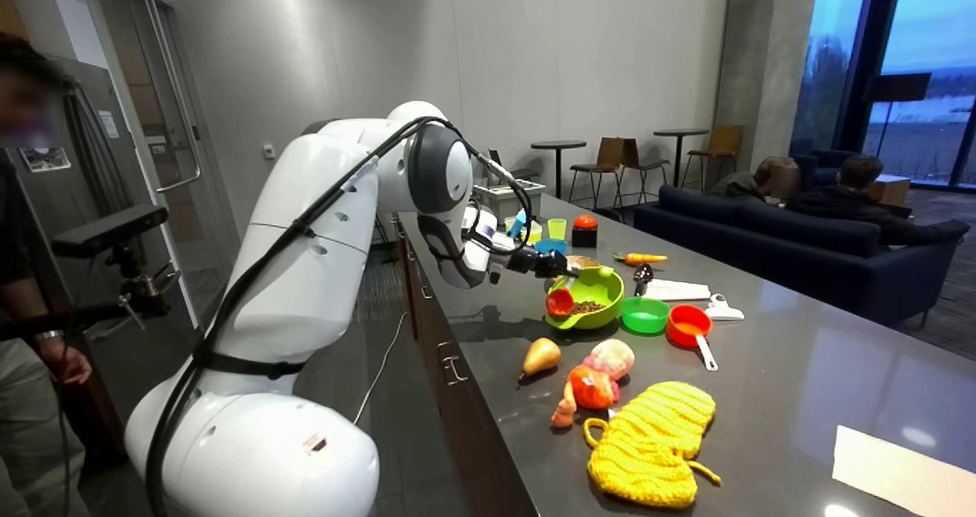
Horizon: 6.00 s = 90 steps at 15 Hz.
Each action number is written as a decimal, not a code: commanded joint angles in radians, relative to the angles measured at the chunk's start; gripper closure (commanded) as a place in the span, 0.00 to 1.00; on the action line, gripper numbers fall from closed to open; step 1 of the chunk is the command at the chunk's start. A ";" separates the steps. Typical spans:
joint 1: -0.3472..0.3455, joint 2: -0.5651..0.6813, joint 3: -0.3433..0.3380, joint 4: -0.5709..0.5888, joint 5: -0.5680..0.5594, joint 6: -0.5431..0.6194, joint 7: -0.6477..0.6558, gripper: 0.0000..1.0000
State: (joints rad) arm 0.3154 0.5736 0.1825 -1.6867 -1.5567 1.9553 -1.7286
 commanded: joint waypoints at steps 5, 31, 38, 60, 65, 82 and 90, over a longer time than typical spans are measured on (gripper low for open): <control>-0.030 -0.136 -0.018 -0.155 -0.113 0.036 -0.341 0.99; -0.152 -0.479 -0.086 -0.437 -0.376 -0.205 -0.422 0.99; -0.196 -0.465 -0.112 -0.515 -0.379 -0.296 -0.313 0.99; -0.229 -0.289 -0.127 -0.553 -0.276 -0.331 -0.035 0.99; -0.227 -0.267 -0.123 -0.537 -0.262 -0.334 -0.022 0.99; -0.274 -0.242 -0.103 -0.430 -0.035 0.122 0.147 0.99; -0.272 -0.233 -0.108 -0.431 -0.047 0.141 0.150 0.95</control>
State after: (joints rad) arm 0.0411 0.3405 0.0760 -2.1189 -1.6056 2.0974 -1.5783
